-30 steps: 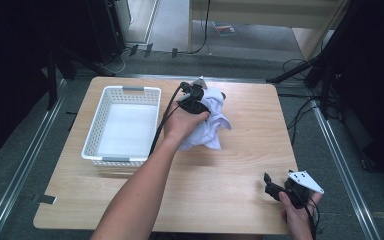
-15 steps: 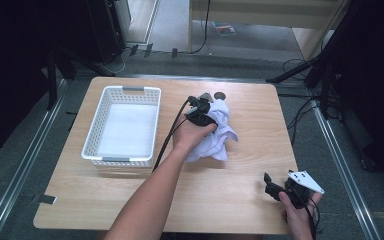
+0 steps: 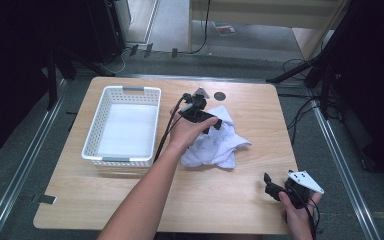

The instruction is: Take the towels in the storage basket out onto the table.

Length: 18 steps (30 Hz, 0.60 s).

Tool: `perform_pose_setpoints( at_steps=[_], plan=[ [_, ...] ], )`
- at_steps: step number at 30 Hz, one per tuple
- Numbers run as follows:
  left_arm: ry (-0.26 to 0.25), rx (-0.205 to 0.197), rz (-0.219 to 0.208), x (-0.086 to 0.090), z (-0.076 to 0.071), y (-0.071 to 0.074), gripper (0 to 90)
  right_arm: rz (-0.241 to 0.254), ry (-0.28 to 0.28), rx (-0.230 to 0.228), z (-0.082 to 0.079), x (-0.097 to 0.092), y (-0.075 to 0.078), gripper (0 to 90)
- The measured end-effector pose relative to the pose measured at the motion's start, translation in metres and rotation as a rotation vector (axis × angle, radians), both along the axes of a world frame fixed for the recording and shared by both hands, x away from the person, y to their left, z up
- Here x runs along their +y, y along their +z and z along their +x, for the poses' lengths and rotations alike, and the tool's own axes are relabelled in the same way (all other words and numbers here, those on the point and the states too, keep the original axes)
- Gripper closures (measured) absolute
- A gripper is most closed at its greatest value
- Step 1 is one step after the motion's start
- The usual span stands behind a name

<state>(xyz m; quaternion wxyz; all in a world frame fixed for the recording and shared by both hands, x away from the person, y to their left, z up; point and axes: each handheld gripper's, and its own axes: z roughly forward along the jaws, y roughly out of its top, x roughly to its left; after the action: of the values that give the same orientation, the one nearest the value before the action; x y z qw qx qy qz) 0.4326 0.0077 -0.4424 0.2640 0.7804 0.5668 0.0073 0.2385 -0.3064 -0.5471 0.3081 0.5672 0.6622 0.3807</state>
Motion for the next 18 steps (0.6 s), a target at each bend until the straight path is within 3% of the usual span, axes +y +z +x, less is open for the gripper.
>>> perform_pose_setpoints(
  at_steps=[2, 5, 10, 18],
  plan=[
    [0.017, -0.018, 0.018, 0.007, -0.001, 0.005, 0.0, 0.0, -0.001, 0.001, 0.0, 0.0, 0.0, 13.0],
    [0.035, -0.02, -0.003, 0.02, 0.0, 0.013, 0.0, -0.002, 0.0, 0.001, 0.0, 0.0, 0.0, 13.0],
    [0.06, -0.027, 0.001, 0.038, 0.001, 0.02, 0.0, -0.002, -0.001, 0.0, 0.0, 0.0, 0.0, 12.9],
    [0.117, -0.033, -0.025, 0.085, -0.001, 0.03, 0.0, -0.006, -0.001, 0.002, 0.0, 0.0, 0.0, 13.0]
  ],
)
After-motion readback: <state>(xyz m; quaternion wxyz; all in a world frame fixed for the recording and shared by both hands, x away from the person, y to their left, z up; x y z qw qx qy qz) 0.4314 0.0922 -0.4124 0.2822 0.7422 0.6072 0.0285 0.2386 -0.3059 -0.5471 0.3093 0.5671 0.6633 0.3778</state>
